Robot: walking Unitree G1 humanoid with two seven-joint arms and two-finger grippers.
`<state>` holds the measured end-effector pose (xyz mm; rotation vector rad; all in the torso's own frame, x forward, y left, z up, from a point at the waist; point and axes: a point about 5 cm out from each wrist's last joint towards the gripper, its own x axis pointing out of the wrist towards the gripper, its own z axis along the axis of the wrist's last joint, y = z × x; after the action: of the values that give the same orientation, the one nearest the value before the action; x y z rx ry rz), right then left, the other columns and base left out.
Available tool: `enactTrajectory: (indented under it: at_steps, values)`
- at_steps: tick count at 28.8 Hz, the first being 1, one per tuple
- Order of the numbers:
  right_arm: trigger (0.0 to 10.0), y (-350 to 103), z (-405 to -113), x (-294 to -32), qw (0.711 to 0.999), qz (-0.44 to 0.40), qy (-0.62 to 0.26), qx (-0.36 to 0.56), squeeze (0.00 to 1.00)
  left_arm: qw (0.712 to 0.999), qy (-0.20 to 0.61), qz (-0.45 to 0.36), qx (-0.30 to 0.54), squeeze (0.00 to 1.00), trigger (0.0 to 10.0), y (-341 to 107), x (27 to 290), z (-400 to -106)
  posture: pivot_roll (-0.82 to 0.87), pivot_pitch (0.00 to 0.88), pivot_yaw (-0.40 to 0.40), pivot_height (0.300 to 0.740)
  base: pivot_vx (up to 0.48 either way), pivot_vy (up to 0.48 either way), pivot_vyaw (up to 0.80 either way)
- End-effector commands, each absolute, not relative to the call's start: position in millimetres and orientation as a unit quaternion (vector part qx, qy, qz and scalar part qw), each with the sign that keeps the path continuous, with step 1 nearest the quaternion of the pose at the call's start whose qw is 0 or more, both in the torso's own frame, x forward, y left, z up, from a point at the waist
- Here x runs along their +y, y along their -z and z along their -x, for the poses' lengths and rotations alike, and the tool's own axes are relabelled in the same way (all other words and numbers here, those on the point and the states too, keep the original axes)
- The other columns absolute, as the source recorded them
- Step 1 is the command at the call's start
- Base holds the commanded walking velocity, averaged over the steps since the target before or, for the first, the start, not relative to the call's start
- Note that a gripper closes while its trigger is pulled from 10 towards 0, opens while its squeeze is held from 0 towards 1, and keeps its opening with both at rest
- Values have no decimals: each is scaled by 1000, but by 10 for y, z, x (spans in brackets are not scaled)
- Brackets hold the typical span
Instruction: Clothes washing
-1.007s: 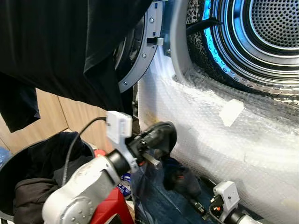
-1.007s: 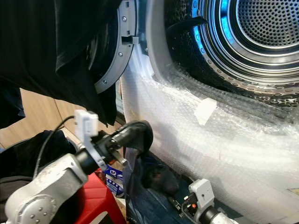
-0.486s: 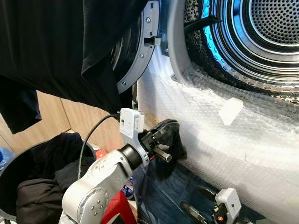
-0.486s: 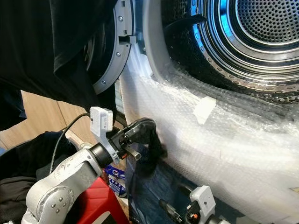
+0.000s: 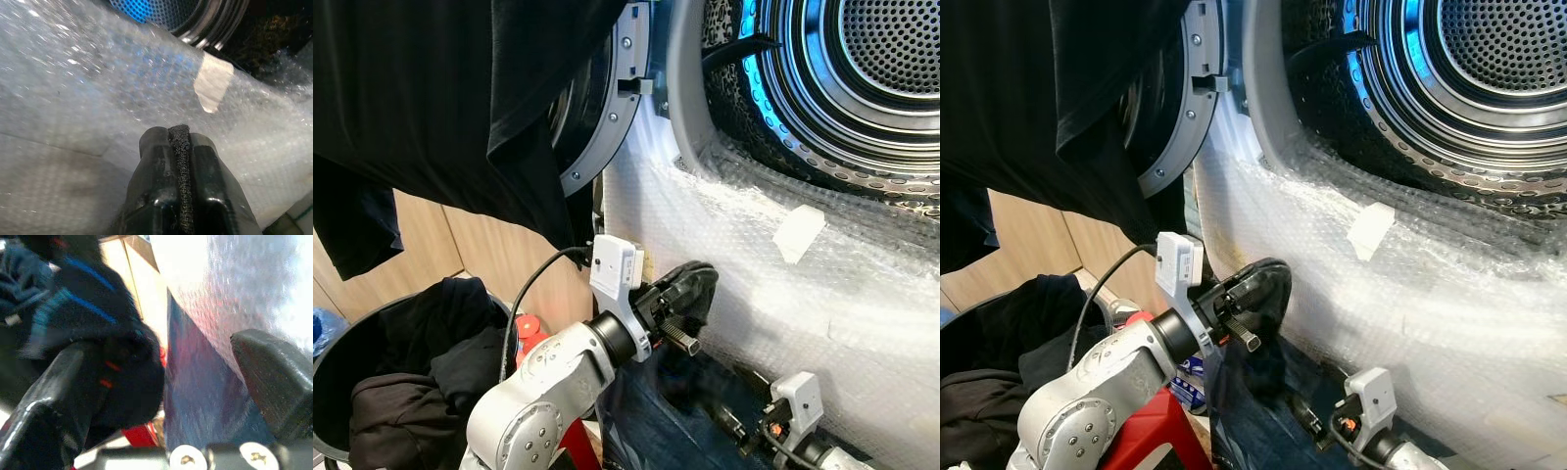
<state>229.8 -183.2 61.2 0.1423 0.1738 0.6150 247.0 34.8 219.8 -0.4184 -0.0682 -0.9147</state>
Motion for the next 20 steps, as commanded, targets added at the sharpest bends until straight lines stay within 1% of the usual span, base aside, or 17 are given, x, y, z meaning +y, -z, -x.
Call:
enactTrajectory:
  at_steps: [1, 2, 4, 7, 9, 11, 14, 17, 20]
  values:
    - [10000, -710, -2304, -1788, 944, -91, -309, 72, 0, 870, 449, 199, -38, 0, 10000, -2216, 263, -2475, -21, 0, -14, 740, 0, 0, 0]
    - [10000, -753, -2283, -1735, 936, -106, -327, 70, 0, 868, 456, 194, -37, 0, 10000, -2204, 219, -2480, -25, 0, -13, 740, 0, 0, 0]
    - [10000, -793, -2247, -1676, 927, -108, -352, 68, 0, 862, 469, 192, -34, 0, 10000, -2188, 160, -2489, -40, 0, -6, 740, 0, 0, 0]
    - [10000, -801, -2241, -1676, 928, -102, -351, 68, 0, 857, 476, 195, -34, 0, 10000, -2198, 111, -2500, -43, 0, -4, 740, 0, 0, 0]
    - [10000, -814, -2238, -1676, 931, -104, -343, 66, 0, 852, 483, 198, -34, 0, 10000, -2210, 51, -2507, -59, 0, 5, 740, 0, 0, 0]
    - [10000, -843, -2249, -1684, 941, -95, -318, 59, 0, 848, 489, 200, -37, 0, 10000, -2216, -6, -2511, -63, 0, 8, 740, 0, 0, 0]
    - [10000, -855, -2265, -1674, 947, -89, -305, 55, 0, 848, 490, 201, -39, 0, 10000, -2228, -23, -2521, -64, 0, 10, 740, 0, 0, 0]
    - [10000, -872, -2342, -1705, 961, -76, -262, 40, 0, 840, 499, 209, -49, 0, 10000, -2292, -67, -2499, -59, 0, 9, 740, 0, 0, 0]
    - [10000, -850, -2363, -1728, 964, -72, -252, 43, 0, 835, 504, 214, -53, 0, 10000, -2322, -93, -2479, -56, 0, 9, 740, 0, 0, 0]
